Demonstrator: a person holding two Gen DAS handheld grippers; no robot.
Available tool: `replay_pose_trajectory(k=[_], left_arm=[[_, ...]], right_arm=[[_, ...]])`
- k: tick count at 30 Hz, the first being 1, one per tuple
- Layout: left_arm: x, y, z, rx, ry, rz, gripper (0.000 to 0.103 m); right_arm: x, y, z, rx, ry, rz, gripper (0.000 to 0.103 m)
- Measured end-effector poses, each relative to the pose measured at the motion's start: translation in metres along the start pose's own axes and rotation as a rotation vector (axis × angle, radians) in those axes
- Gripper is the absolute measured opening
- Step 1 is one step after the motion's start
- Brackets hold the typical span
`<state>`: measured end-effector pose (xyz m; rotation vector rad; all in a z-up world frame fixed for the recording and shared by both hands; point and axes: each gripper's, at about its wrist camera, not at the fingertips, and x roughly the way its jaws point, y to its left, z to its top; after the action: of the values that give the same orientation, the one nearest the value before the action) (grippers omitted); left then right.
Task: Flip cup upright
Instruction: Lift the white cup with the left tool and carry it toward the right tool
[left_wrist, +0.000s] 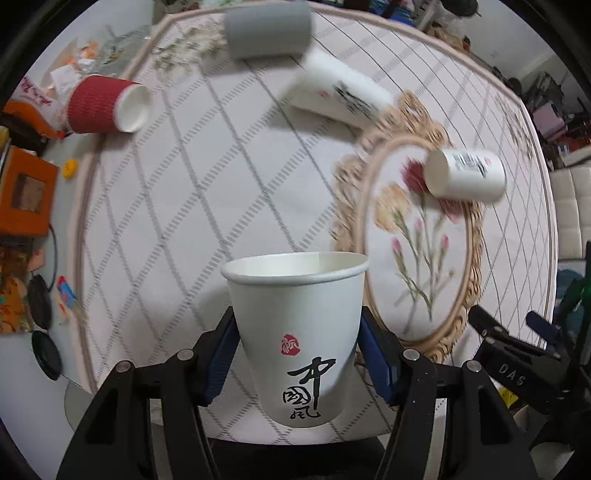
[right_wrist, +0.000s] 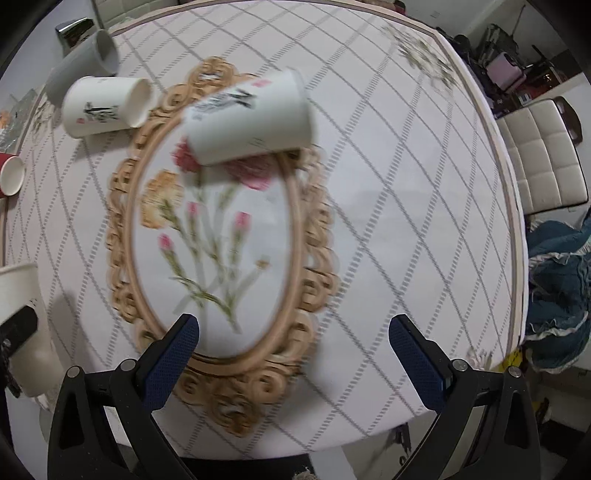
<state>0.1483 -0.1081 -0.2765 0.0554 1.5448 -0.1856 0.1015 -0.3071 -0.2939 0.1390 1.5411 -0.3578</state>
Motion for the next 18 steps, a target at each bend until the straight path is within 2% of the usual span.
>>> replay_pose_trajectory(k=[6,15,17,18], left_arm=[[0.034,-0.03,-0.008,0.047,0.044,0.004,0.06],[0.063,-0.031,-0.005,0.01,0.084,-0.018,0.063],[0.067,-0.03,-0.004,0.015,0.088,-0.014,0.075],[0.067,-0.029,-0.005,0.013,0.089,-0.014,0.085]], right_arm=[[0.017,-0.044,-0.013,0.07,0.028,-0.009,0.103],[0.04,-0.075,-0.02,0.106,0.066,-0.011,0.103],[0.042,-0.076,-0.02,0.105,0.066,-0.011,0.103],[0.042,-0.076,-0.02,0.104,0.065,-0.01,0.103]])
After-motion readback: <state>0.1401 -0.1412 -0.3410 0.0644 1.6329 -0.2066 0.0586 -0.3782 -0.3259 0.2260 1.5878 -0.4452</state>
